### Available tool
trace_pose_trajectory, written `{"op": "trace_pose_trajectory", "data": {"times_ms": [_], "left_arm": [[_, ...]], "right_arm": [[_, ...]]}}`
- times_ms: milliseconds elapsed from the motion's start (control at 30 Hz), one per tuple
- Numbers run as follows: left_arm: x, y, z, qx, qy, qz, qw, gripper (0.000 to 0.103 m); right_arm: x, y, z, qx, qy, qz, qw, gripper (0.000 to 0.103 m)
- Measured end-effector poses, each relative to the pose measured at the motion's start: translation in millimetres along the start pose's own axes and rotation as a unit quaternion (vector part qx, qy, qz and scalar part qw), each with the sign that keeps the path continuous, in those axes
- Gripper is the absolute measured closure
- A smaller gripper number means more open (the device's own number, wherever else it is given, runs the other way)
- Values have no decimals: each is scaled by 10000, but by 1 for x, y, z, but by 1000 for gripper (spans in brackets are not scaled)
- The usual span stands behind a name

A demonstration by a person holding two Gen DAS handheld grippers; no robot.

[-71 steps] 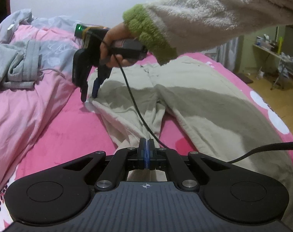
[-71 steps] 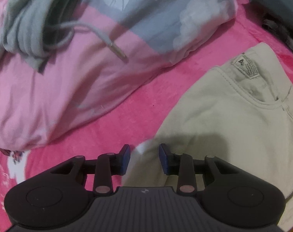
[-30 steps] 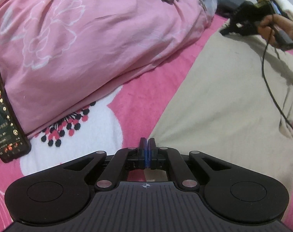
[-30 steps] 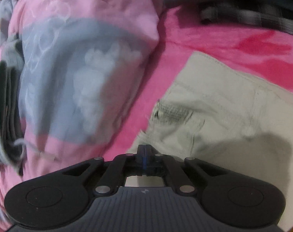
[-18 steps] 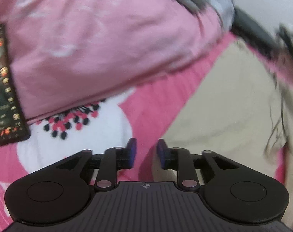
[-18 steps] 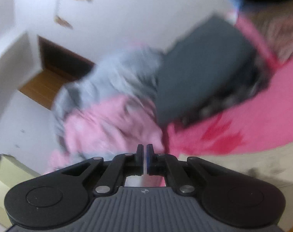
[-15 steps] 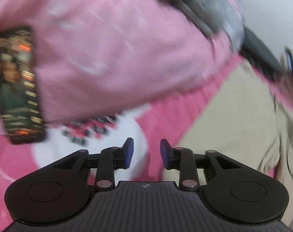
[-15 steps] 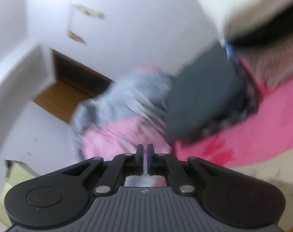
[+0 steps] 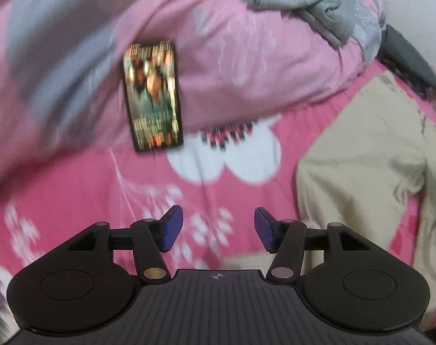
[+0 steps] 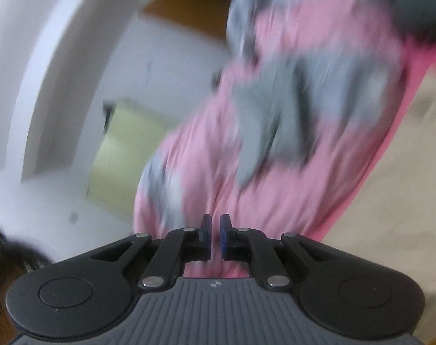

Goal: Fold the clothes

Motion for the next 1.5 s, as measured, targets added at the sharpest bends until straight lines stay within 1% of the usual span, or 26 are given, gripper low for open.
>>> {"op": "trace_pose_trajectory", "data": {"times_ms": [100, 167, 233, 333, 367, 400, 433, 500, 600, 633, 667, 700, 733, 767, 833, 933, 1100, 1233, 1267, 1333, 1367, 1433, 1500], "left_arm": [[-21, 25, -11, 519, 495, -55, 9974, 48], [-34, 36, -22, 895, 836, -107, 9924, 48], [-45, 43, -32, 1347, 1116, -250, 9843, 48], [-60, 47, -42, 1882, 1600, -407, 9682, 47], [-62, 47, -42, 1958, 1689, -434, 9650, 46], [-64, 47, -43, 2027, 1775, -458, 9619, 45], [-66, 45, -42, 2037, 1817, -463, 9609, 44], [-72, 44, -39, 2000, 1812, -522, 9615, 43], [-82, 43, -32, 1912, 1823, -630, 9624, 45], [-84, 44, -28, 1818, 1817, -643, 9643, 47], [-86, 44, -24, 1720, 1805, -656, 9662, 55], [-88, 45, -19, 1584, 1753, -670, 9694, 60], [-90, 45, -14, 1451, 1695, -679, 9724, 68], [-91, 46, -11, 1348, 1596, -644, 9758, 80], [-88, 46, -7, 1146, 1438, -522, 9816, 84], [-71, 48, -3, 822, 1139, -275, 9897, 86], [-36, 74, -31, 1023, 608, -179, 9927, 87], [-8, 95, -52, 1182, 182, -103, 9928, 87], [-2, 101, -58, 1236, 92, -109, 9922, 87], [-14, 117, -70, 1615, 217, -575, 9850, 87], [-21, 124, -76, 1802, 279, -807, 9799, 86], [-32, 140, -87, 2163, 407, -1269, 9672, 86], [-46, 150, -92, 2357, 639, -1732, 9541, 85]], "right_arm": [[-61, 20, -11, -216, -313, -969, 9946, 97], [-99, 35, -11, -523, -478, -1581, 9849, 97], [-136, 52, -3, -881, -534, -2077, 9728, 97], [-175, 86, 10, -1160, -394, -2535, 9595, 96], [-187, 96, 16, -1249, -334, -2643, 9557, 96], [-189, 106, 20, -1223, -273, -2661, 9558, 96], [-191, 115, 24, -1161, -136, -2640, 9574, 96], [-195, 126, 32, -1146, 24, -2527, 9607, 96], [-187, 138, 48, -1402, 124, -2251, 9641, 96], [-183, 141, 53, -1481, 166, -2172, 9647, 96], [-181, 142, 55, -1497, 226, -2126, 9653, 96], [-180, 144, 57, -1508, 287, -2083, 9659, 96], [-178, 145, 59, -1519, 347, -2040, 9665, 96], [-174, 145, 60, -1514, 381, -2006, 9671, 96], [-172, 145, 60, -1464, 423, -1965, 9686, 96], [-170, 144, 58, -1360, 495, -1895, 9711, 96], [-168, 143, 56, -1207, 615, -1865, 9731, 96], [-169, 142, 55, -1051, 765, -1910, 9730, 96], [-169, 142, 56, -1026, 806, -1920, 9727, 96], [-170, 143, 58, -1015, 856, -1936, 9720, 96], [-170, 143, 59, -1022, 878, -1936, 9718, 96], [-171, 144, 61, -1030, 927, -1957, 9708, 96], [-172, 145, 62, -1009, 994, -1989, 9697, 96]]}}
Point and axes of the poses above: each gripper's, at about its wrist camera, not at the fingertips, and x roughly against the way its jaws point, z to its right, y to its underside, the point moved 4 cm from there along -x, roughly the way its jaws point, and after that the axes turned 12 degrees about -z, right-handed, at the moved point
